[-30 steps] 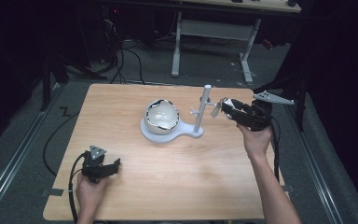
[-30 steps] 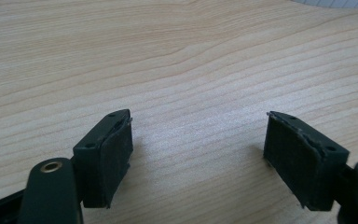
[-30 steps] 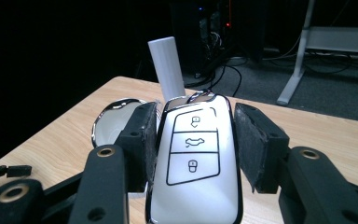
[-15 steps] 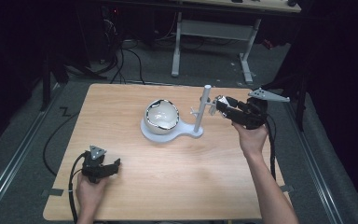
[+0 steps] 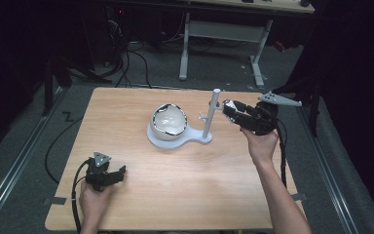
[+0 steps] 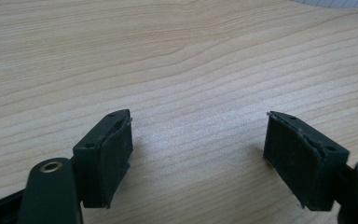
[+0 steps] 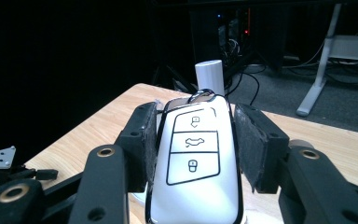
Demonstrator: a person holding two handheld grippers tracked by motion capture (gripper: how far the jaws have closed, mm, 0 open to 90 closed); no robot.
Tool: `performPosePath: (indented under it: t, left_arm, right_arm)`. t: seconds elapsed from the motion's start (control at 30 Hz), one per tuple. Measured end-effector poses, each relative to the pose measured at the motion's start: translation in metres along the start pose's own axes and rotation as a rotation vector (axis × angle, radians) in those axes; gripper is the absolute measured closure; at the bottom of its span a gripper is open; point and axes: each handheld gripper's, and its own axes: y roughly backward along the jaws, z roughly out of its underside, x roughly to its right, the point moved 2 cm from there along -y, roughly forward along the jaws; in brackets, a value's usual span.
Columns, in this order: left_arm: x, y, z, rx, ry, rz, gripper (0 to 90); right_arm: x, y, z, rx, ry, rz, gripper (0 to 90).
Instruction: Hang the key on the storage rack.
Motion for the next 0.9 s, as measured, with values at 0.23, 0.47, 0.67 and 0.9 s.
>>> performPosePath:
  t: [0.23,0.47,0.67,0.9]
  left_arm:
    - [0.000,0.000,0.000,0.000,0.000,0.000,24.1]
    - [0.000,0.000,0.000,0.001,0.002,0.001,24.0]
    - [0.000,0.000,0.000,0.000,0.001,0.001,24.0]
    - [0.000,0.000,0.000,0.000,0.000,0.000,24.0]
  right_arm:
    - [-0.001,-0.006,0.002,-0.012,-0.009,-0.007,51.3]
    - [-0.004,-0.005,0.004,-0.011,-0.010,-0.020,51.3]
    - [-0.005,0.002,0.007,-0.004,-0.023,-0.037,51.3]
    - [-0.003,-0.001,0.007,-0.008,-0.036,-0.042,51.3]
